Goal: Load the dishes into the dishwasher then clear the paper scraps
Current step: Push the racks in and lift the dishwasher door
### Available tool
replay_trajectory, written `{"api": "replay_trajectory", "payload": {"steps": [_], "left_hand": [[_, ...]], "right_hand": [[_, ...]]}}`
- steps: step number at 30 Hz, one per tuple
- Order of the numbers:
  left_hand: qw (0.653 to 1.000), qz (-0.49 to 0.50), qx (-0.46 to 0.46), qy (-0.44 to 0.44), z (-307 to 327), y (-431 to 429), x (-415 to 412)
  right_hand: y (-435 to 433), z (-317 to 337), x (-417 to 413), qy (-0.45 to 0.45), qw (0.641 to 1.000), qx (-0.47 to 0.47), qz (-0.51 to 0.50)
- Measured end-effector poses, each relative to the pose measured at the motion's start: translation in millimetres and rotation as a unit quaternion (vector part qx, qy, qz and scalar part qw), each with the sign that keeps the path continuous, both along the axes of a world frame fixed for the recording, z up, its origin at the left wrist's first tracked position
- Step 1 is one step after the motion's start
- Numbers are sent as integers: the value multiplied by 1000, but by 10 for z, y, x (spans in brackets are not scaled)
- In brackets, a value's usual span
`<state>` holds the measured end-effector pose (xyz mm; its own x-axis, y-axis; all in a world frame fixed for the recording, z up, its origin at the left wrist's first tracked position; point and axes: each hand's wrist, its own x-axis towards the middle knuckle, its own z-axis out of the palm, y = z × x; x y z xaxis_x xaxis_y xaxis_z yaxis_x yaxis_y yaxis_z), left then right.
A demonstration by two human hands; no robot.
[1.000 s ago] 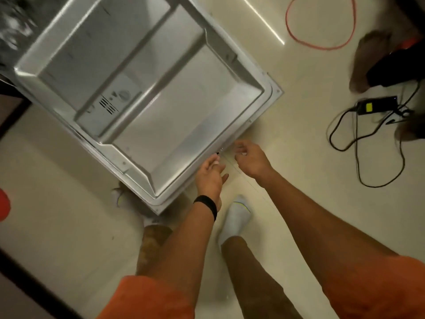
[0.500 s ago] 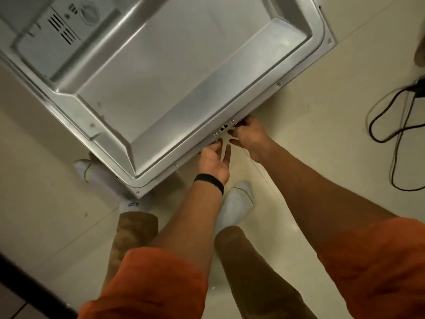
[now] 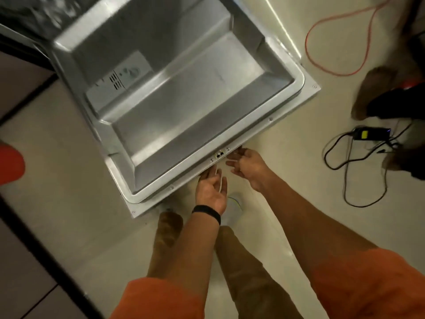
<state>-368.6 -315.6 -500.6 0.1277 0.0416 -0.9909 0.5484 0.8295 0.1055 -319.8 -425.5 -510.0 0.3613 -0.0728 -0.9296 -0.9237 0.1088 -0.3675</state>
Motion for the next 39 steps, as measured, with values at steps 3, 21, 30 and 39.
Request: {"api": "replay_trajectory", "payload": {"steps": [3, 21, 30, 39], "left_hand": [[999, -6, 7, -33, 742, 111, 127], [989, 15, 50, -141, 3519, 1076, 1801], [982, -12, 104, -156, 3996, 1523, 2583], [962, -35, 220, -158, 4304, 1978, 3461]], "right_hand": [[67, 747, 146, -25, 1000, 13, -13], [1071, 3801, 1802, -128, 988, -3, 81], [1373, 4178, 2709, -156, 979, -27, 125], [1701, 4406, 3703, -233, 920, -109, 295]]}}
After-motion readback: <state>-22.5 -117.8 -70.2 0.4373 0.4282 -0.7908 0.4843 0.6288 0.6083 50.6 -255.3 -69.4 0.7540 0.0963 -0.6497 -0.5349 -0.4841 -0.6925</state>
